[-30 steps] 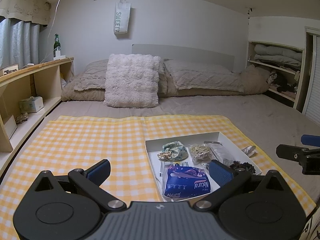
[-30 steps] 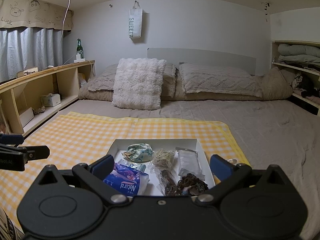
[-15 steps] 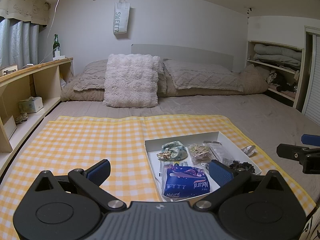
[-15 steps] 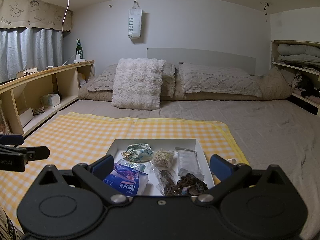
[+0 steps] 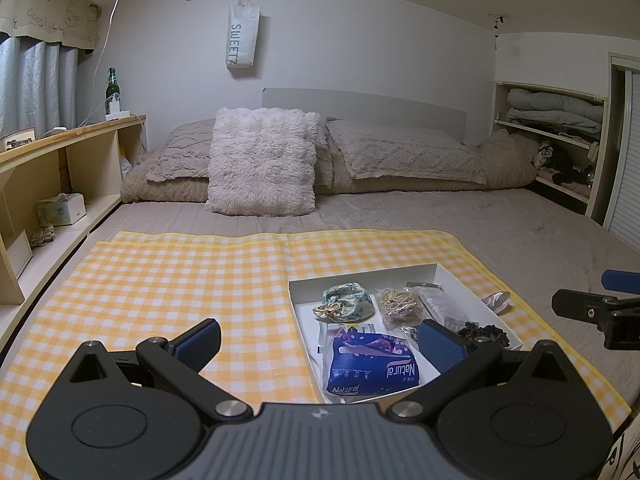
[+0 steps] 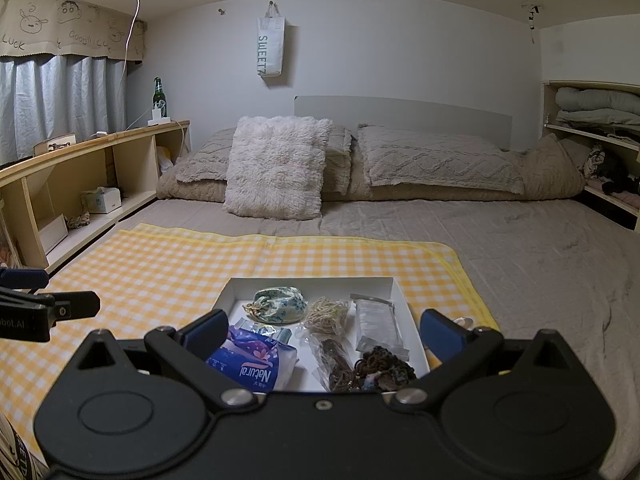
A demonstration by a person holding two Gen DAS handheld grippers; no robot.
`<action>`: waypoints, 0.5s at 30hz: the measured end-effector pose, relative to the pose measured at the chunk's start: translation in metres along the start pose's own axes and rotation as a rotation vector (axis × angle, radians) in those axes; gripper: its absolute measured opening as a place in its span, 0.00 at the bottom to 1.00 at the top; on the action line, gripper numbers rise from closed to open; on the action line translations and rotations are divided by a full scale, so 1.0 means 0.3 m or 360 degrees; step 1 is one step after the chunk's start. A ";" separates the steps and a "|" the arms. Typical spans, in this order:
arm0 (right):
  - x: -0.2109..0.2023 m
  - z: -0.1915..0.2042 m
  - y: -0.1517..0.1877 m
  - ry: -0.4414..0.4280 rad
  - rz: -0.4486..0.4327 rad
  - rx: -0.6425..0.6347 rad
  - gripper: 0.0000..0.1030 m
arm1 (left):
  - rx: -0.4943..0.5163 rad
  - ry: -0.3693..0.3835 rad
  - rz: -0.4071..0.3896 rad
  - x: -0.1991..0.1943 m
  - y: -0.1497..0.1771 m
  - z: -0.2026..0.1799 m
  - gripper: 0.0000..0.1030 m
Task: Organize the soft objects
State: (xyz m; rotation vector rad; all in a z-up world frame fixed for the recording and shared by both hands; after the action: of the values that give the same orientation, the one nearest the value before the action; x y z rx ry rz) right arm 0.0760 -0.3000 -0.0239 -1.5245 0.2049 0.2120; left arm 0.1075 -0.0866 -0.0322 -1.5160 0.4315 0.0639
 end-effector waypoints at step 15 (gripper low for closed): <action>0.000 -0.001 -0.001 -0.0001 0.0000 -0.0001 1.00 | -0.0008 -0.0006 0.0003 0.002 0.001 -0.002 1.00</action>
State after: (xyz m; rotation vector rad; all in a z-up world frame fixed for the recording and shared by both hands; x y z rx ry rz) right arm 0.0762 -0.3002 -0.0237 -1.5247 0.2044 0.2129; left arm 0.1078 -0.0873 -0.0326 -1.5200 0.4296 0.0693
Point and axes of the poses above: each gripper's, at about its wrist camera, not at the fingertips, and x roughly the way its jaws point, z to its left, y to its underside, the point moved 8 cm from there along x, roughly the way its jaws point, and after that the axes turned 10 degrees about -z, right-handed, at the moved point
